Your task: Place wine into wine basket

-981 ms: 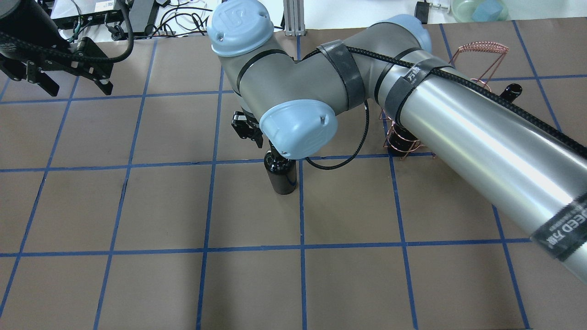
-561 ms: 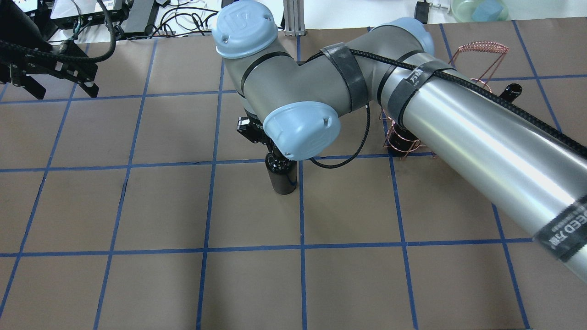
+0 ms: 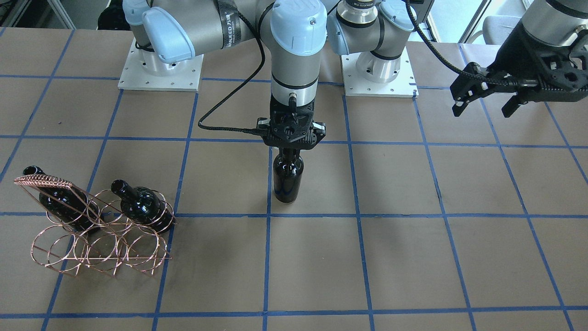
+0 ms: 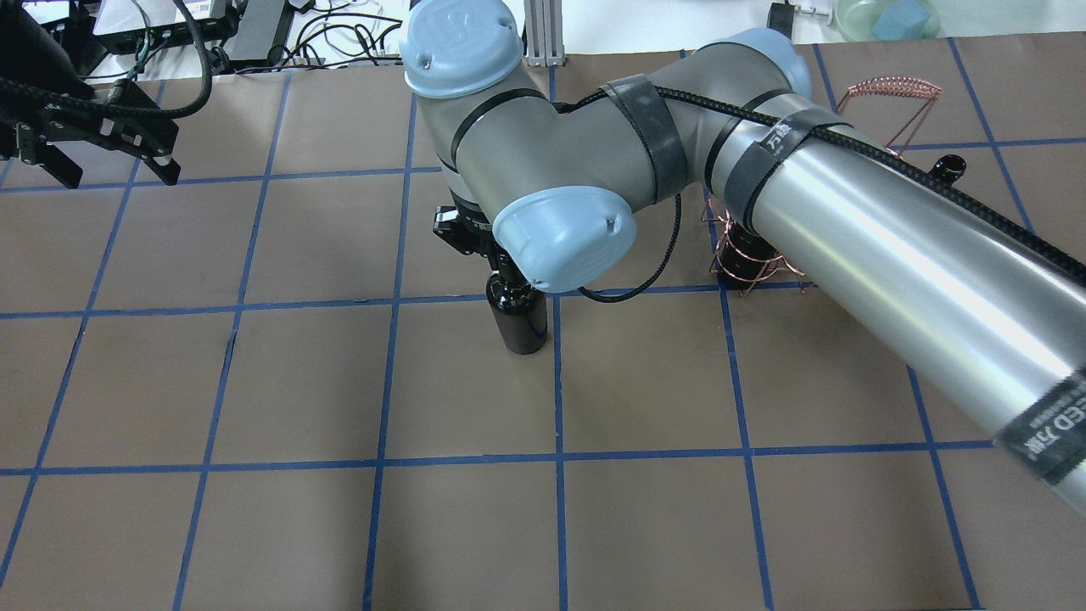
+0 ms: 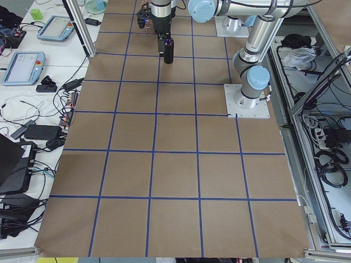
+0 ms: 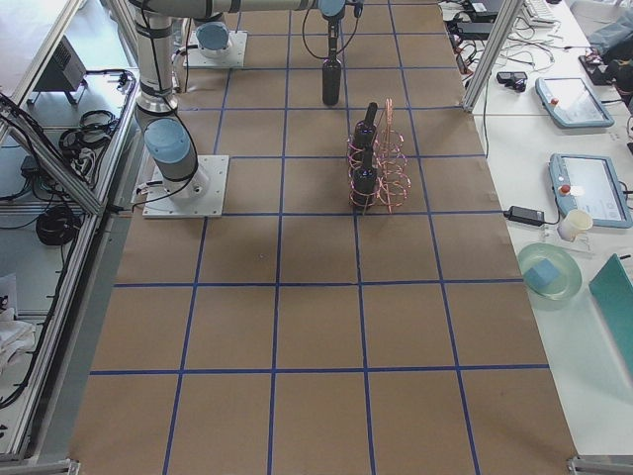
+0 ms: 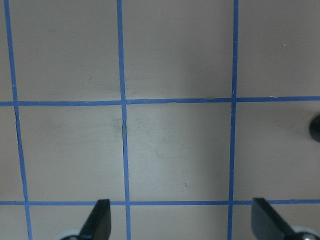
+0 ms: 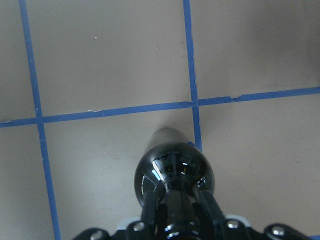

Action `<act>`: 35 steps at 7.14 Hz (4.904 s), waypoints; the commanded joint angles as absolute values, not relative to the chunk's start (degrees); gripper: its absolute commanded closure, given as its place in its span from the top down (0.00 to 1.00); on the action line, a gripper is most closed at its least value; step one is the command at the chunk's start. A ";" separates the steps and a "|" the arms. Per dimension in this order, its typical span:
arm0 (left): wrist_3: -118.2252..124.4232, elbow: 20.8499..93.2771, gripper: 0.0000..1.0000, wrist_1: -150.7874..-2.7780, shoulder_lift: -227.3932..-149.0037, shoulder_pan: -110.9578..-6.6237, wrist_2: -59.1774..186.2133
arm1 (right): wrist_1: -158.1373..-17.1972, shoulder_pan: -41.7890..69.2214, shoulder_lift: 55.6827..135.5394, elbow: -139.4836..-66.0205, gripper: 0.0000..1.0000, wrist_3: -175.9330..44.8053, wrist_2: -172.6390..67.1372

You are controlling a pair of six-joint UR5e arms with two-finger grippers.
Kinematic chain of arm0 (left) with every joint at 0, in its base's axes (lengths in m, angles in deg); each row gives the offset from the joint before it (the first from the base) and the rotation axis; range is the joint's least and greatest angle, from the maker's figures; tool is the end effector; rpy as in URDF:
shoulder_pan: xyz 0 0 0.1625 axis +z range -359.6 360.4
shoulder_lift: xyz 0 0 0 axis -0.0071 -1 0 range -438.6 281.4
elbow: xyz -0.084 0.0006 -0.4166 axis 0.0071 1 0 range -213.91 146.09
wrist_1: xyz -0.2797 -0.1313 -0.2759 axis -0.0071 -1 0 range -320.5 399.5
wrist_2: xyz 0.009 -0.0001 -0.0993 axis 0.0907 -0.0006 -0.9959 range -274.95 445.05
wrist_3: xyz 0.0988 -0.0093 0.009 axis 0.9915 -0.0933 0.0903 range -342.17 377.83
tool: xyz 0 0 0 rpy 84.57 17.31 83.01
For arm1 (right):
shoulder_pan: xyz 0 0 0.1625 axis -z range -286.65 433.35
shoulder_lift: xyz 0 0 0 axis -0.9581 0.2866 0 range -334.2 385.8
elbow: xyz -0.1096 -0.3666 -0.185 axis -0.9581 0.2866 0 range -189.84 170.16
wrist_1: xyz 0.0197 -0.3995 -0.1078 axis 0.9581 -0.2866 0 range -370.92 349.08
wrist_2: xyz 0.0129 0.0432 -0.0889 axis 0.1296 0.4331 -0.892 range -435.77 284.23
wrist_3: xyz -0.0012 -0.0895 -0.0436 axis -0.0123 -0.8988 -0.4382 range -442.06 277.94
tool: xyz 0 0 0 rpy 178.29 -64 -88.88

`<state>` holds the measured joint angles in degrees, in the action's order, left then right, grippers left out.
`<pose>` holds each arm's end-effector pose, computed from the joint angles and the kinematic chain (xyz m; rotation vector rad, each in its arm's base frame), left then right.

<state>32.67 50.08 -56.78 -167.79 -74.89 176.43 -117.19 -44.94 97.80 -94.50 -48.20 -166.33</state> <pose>-0.0038 -0.5015 0.5354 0.0033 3.1159 -0.0050 0.4103 -0.4830 0.3877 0.1520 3.1123 -0.0921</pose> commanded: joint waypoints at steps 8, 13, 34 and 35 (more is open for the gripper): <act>32.60 50.47 1.00 -58.33 -167.46 -75.27 173.21 | -90.72 -14.85 121.52 -94.04 0.00 -79.82 -169.82; 32.68 51.26 1.00 -59.20 -167.02 -75.44 173.38 | -94.30 -2.25 118.90 -93.87 0.00 -94.71 -164.66; 19.05 53.72 1.00 -58.50 -164.91 -89.24 173.47 | -103.90 -3.56 106.05 -89.74 0.00 -93.32 -163.31; 20.28 53.81 1.00 -58.50 -164.74 -87.85 173.64 | -103.82 -3.56 105.96 -90.09 0.00 -93.31 -163.40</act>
